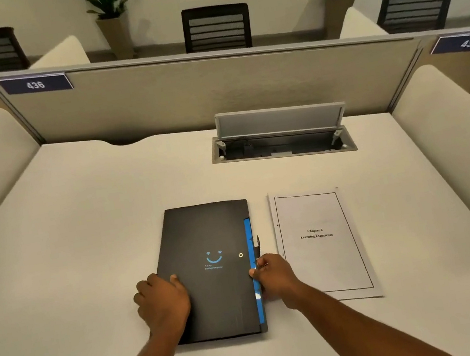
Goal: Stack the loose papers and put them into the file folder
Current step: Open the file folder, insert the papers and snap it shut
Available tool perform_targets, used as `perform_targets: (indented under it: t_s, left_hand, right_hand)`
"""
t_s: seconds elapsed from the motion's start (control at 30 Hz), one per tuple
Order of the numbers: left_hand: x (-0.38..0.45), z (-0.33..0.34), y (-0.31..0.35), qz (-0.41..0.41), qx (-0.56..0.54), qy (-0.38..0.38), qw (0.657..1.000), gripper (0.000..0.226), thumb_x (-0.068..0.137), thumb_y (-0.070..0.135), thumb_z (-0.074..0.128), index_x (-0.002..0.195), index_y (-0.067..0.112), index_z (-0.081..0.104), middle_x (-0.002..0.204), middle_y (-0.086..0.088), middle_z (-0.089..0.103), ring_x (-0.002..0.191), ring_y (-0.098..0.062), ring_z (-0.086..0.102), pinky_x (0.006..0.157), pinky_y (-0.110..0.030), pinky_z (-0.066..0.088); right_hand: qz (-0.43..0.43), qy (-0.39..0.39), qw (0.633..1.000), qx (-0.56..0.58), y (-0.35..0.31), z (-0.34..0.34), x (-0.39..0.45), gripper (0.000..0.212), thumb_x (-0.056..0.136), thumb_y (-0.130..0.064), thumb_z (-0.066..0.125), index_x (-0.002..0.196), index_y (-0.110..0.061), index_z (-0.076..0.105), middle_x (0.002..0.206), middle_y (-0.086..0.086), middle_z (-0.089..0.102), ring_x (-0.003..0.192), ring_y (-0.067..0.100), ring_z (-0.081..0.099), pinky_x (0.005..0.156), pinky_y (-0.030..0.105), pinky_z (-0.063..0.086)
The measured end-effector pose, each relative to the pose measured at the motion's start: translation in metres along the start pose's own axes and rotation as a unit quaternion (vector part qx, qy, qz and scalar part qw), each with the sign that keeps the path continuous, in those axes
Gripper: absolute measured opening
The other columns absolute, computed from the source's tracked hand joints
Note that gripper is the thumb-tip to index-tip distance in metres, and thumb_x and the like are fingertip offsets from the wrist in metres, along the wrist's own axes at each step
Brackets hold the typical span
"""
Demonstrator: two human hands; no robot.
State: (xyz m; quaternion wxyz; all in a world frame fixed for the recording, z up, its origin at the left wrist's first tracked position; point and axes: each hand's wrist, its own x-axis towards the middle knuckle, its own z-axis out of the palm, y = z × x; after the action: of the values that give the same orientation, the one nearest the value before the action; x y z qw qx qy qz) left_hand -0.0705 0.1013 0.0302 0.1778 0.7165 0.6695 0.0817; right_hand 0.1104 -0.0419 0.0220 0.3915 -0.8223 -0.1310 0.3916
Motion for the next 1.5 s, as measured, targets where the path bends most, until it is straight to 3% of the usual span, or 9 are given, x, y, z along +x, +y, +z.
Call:
perform_targets:
  t_s: [0.17, 0.33, 0.53, 0.87, 1.1, 1.2, 1.3, 1.43, 1.5]
  left_hand:
    - [-0.014, 0.003, 0.025, 0.085, 0.016, -0.052, 0.995, 0.068, 0.079, 0.043, 0.066, 0.133, 0.011, 0.04, 0.14, -0.017, 0.033, 0.124, -0.036, 0.036, 0.101, -0.045, 0.04]
    - [-0.019, 0.01, 0.056, 0.217, 0.029, -0.156, 0.963, 0.068, 0.08, 0.059, 0.059, 0.136, 0.026, 0.039, 0.149, -0.006, 0.023, 0.136, -0.027, 0.026, 0.11, -0.042, 0.036]
    - [-0.029, 0.012, 0.097, 0.14, 0.072, -0.254, 0.954, 0.102, 0.064, 0.079, 0.061, 0.145, 0.028, 0.024, 0.16, -0.012, 0.001, 0.144, -0.041, 0.007, 0.112, -0.061, 0.021]
    - [-0.022, 0.012, 0.087, 0.143, 0.039, -0.31, 0.939, 0.12, 0.055, 0.059, 0.082, 0.149, 0.024, 0.015, 0.158, -0.015, -0.018, 0.145, -0.041, -0.014, 0.115, -0.059, 0.015]
    - [-0.022, 0.003, 0.089, 0.14, -0.145, -0.285, 0.937, 0.086, 0.068, 0.032, 0.076, 0.141, 0.034, 0.03, 0.159, -0.005, 0.014, 0.146, -0.03, 0.016, 0.112, -0.062, 0.026]
    - [-0.017, -0.013, 0.084, 0.117, -0.305, -0.297, 0.897, 0.067, 0.074, 0.013, 0.072, 0.13, 0.035, 0.043, 0.139, 0.002, 0.044, 0.119, -0.015, 0.051, 0.088, -0.033, 0.053]
    - [-0.014, -0.034, 0.079, 0.099, -0.421, -0.293, 0.853, 0.057, 0.079, -0.004, 0.06, 0.123, 0.032, 0.053, 0.132, 0.002, 0.051, 0.101, -0.008, 0.059, 0.07, -0.022, 0.052]
    - [-0.019, -0.057, 0.086, 0.152, -0.398, -0.248, 0.87, 0.063, 0.082, -0.01, 0.046, 0.12, 0.039, 0.054, 0.133, 0.009, 0.05, 0.088, 0.011, 0.057, 0.065, -0.017, 0.05]
    - [-0.025, -0.062, 0.093, 0.224, -0.311, -0.224, 0.896, 0.065, 0.086, -0.009, 0.039, 0.113, 0.047, 0.056, 0.141, 0.002, 0.046, 0.096, -0.004, 0.062, 0.062, -0.017, 0.048]
  right_hand:
    - [-0.007, -0.013, 1.0, 0.007, -0.003, 0.001, -0.003, 0.013, 0.09, -0.02, 0.074, 0.086, -0.01, 0.066, 0.087, 0.012, 0.068, 0.073, 0.021, 0.067, 0.069, 0.039, 0.065]
    - [-0.022, -0.011, 1.0, -0.006, -0.003, 0.002, -0.009, 0.018, 0.09, -0.025, 0.075, 0.075, -0.015, 0.071, 0.071, 0.005, 0.065, 0.065, 0.019, 0.067, 0.066, 0.035, 0.065]
    - [0.041, -0.033, 0.998, 0.045, -0.009, 0.001, -0.009, 0.019, 0.098, -0.016, 0.057, 0.092, -0.012, 0.074, 0.08, 0.01, 0.072, 0.068, 0.02, 0.07, 0.067, 0.033, 0.065]
    - [0.116, -0.052, 0.974, 0.188, -0.009, -0.001, -0.012, 0.024, 0.098, -0.02, 0.053, 0.108, -0.006, 0.069, 0.091, 0.017, 0.073, 0.085, 0.026, 0.072, 0.07, 0.032, 0.06]
    - [0.095, -0.018, 0.989, 0.11, -0.021, 0.001, -0.013, 0.02, 0.099, -0.013, 0.053, 0.098, -0.003, 0.07, 0.07, 0.009, 0.062, 0.06, 0.018, 0.062, 0.062, 0.03, 0.059]
    - [0.082, -0.013, 0.993, 0.087, -0.021, -0.004, -0.013, 0.019, 0.098, -0.014, 0.057, 0.086, -0.006, 0.07, 0.071, 0.008, 0.069, 0.062, 0.02, 0.07, 0.061, 0.031, 0.062]
    - [0.072, -0.004, 0.996, 0.055, -0.02, -0.008, -0.008, 0.021, 0.095, -0.013, 0.061, 0.077, -0.005, 0.07, 0.078, 0.015, 0.073, 0.07, 0.03, 0.075, 0.064, 0.041, 0.065]
    - [0.062, 0.006, 0.998, 0.023, -0.018, -0.009, -0.006, 0.029, 0.092, -0.011, 0.062, 0.063, -0.008, 0.061, 0.065, 0.011, 0.064, 0.055, 0.025, 0.068, 0.055, 0.036, 0.062]
    - [0.049, 0.012, 0.999, -0.01, -0.018, -0.007, -0.006, 0.031, 0.09, -0.013, 0.06, 0.059, -0.01, 0.058, 0.062, 0.012, 0.064, 0.059, 0.034, 0.073, 0.057, 0.048, 0.063]
